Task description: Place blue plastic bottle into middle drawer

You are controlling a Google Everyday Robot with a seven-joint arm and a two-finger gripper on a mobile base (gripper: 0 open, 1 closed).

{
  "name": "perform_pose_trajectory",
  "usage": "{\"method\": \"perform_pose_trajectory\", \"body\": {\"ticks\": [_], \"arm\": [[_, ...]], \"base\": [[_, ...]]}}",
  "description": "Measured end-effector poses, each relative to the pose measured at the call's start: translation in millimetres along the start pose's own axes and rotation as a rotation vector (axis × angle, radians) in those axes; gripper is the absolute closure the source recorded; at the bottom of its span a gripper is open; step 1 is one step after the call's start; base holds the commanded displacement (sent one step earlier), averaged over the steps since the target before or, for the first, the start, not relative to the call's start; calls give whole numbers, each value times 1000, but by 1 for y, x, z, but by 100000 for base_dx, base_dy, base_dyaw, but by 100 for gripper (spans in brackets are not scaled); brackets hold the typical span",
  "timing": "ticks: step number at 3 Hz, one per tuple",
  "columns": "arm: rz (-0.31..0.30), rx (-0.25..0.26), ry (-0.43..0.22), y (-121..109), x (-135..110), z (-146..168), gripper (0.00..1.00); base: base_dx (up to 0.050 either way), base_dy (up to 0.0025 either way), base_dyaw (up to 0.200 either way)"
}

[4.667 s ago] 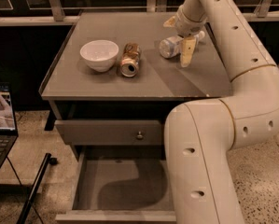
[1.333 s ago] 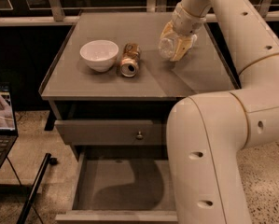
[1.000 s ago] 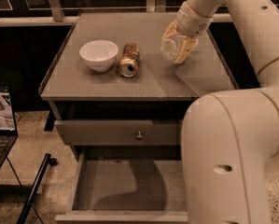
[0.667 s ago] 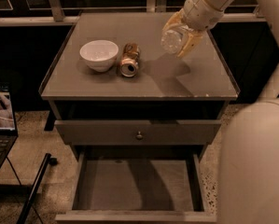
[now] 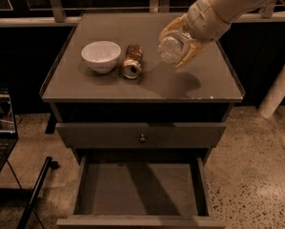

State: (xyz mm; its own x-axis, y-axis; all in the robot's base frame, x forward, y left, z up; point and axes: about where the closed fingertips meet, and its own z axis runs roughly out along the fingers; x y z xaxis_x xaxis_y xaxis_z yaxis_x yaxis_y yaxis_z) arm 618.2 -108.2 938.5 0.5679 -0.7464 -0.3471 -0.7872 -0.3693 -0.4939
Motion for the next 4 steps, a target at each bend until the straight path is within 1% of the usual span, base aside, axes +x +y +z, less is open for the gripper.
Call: {"method": "perform_pose_trajectory", "body": {"ticks": [1,2,3,4], "arm": [[-8,-6,11,-4,-3,2,100],[-9,56,22,5,-19,-11,100],[-19,185,-5,24,-67,-32,100],[-10,310,-48,47,-114,-36,100]], "base": [[0,0,0],[0,0,0],[0,0,0],[0,0,0]]}}
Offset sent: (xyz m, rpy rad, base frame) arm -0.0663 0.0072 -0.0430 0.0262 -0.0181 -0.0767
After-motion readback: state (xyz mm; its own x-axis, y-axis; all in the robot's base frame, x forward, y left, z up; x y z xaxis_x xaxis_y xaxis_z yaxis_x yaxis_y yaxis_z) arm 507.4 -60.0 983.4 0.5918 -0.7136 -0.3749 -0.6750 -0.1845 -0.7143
